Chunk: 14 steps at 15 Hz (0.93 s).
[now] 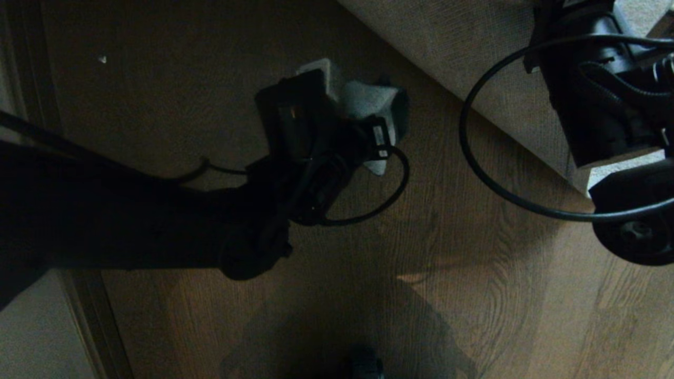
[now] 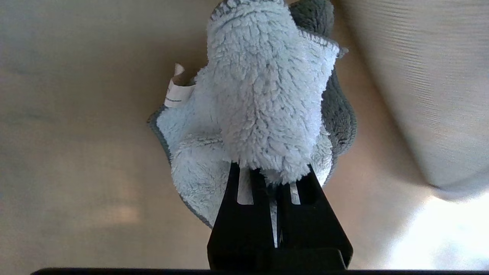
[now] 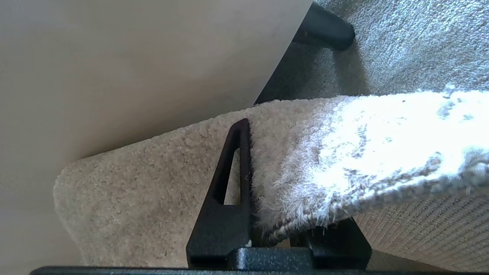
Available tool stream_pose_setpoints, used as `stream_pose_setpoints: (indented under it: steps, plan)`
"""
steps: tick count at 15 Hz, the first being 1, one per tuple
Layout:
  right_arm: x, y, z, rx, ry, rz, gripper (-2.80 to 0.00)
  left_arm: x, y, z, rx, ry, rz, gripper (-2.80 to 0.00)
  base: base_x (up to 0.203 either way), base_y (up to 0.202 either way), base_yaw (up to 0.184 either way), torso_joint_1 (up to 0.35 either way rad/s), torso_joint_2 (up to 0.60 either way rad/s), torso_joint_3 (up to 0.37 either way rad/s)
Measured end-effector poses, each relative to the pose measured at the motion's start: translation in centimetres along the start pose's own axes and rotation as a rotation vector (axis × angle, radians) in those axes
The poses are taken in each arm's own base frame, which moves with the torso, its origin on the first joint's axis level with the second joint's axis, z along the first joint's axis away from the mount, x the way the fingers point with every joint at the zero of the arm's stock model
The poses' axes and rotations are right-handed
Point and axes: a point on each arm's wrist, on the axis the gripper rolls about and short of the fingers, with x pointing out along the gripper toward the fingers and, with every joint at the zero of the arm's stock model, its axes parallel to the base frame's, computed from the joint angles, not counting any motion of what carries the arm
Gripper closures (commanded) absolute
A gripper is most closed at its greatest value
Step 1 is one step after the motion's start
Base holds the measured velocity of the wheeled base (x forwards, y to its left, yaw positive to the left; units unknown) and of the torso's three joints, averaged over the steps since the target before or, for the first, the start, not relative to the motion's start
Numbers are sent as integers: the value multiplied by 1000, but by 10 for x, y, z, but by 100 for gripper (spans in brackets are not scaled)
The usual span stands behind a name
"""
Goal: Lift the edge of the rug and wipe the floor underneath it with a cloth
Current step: Wipe the floor under the carpet with a rag
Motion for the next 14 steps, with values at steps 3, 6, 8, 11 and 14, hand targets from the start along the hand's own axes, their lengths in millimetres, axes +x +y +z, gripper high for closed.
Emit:
stream_pose_setpoints:
  steps: [3, 6, 8, 11, 14]
  plan:
    - [0, 3, 3, -1, -5, 4, 0, 11, 36, 9, 14, -29, 92, 0, 0, 0, 0, 0, 0, 0]
    - [-2, 4, 5, -2, -4, 3, 0, 16, 67, 30, 15, -86, 165, 0, 0, 0, 0, 0, 0, 0]
    - [-3, 5, 7, -2, -5, 4, 0, 16, 79, 47, 10, -134, 194, 0, 0, 0, 0, 0, 0, 0]
    - [-4, 6, 9, -3, -6, 5, 0, 11, 91, 69, -19, -192, 223, 0, 0, 0, 0, 0, 0, 0]
    - [-4, 8, 11, -1, -8, 10, 0, -3, 99, 89, -19, -231, 247, 0, 0, 0, 0, 0, 0, 0]
